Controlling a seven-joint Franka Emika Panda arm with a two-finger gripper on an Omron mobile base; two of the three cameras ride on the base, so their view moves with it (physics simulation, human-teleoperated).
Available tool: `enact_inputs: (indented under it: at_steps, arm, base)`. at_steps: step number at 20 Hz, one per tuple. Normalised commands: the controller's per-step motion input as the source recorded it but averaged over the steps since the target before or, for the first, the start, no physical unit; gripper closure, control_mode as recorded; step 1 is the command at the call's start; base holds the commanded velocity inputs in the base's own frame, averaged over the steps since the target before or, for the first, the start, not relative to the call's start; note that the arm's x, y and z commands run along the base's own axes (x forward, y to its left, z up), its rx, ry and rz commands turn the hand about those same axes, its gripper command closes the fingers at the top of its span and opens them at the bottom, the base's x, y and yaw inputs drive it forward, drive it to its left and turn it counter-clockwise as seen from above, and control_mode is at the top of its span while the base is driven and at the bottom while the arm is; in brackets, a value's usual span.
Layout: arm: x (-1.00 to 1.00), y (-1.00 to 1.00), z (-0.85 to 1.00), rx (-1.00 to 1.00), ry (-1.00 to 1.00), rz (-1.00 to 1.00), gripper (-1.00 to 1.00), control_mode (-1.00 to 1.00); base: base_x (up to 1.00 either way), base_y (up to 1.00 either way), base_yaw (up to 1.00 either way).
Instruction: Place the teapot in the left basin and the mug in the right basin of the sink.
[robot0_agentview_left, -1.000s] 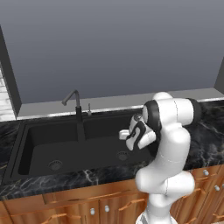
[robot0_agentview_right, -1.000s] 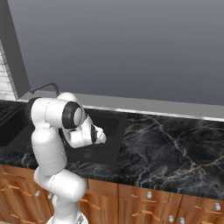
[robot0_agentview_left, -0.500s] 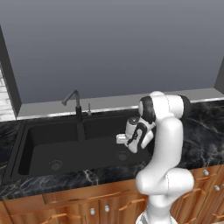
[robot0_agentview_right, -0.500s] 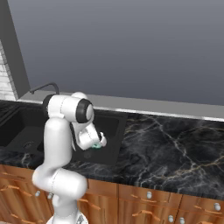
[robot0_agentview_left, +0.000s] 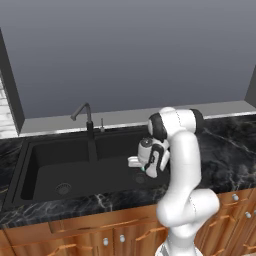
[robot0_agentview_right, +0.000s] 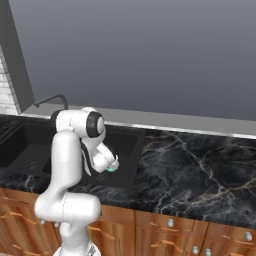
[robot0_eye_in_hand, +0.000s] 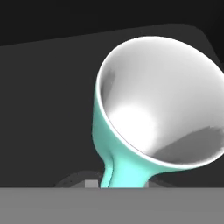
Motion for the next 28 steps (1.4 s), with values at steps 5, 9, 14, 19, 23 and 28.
enact_inputs:
  at_steps: [5,9,14,19,23,28]
  arm:
    - [0.2,0.0,-0.23,0.0,0.0,0.0,-1.0,-1.0]
    - [-0.17,0.0,0.08,0.0,-0.04,0.01,-1.0,-1.0]
    - [-0.53,-0.05,0.43,0.0,-0.13,0.03,-1.0,-1.0]
    - [-0.27,-0.05,0.34,0.0,-0.07,0.04,-1.0,-1.0]
    - [-0.12,-0.01,0.15,0.0,-0.01,0.03,-1.0,-1.0]
    - [-0.02,-0.02,0.0,0.0,0.0,0.07,-1.0,-1.0]
  base:
    - [0.0,0.0,0.0]
    - [0.0,0.0,0.0]
    - [0.0,0.0,0.0]
    - [0.0,0.0,0.0]
    - [0.0,0.0,0.0]
    - [0.0,0.0,0.0]
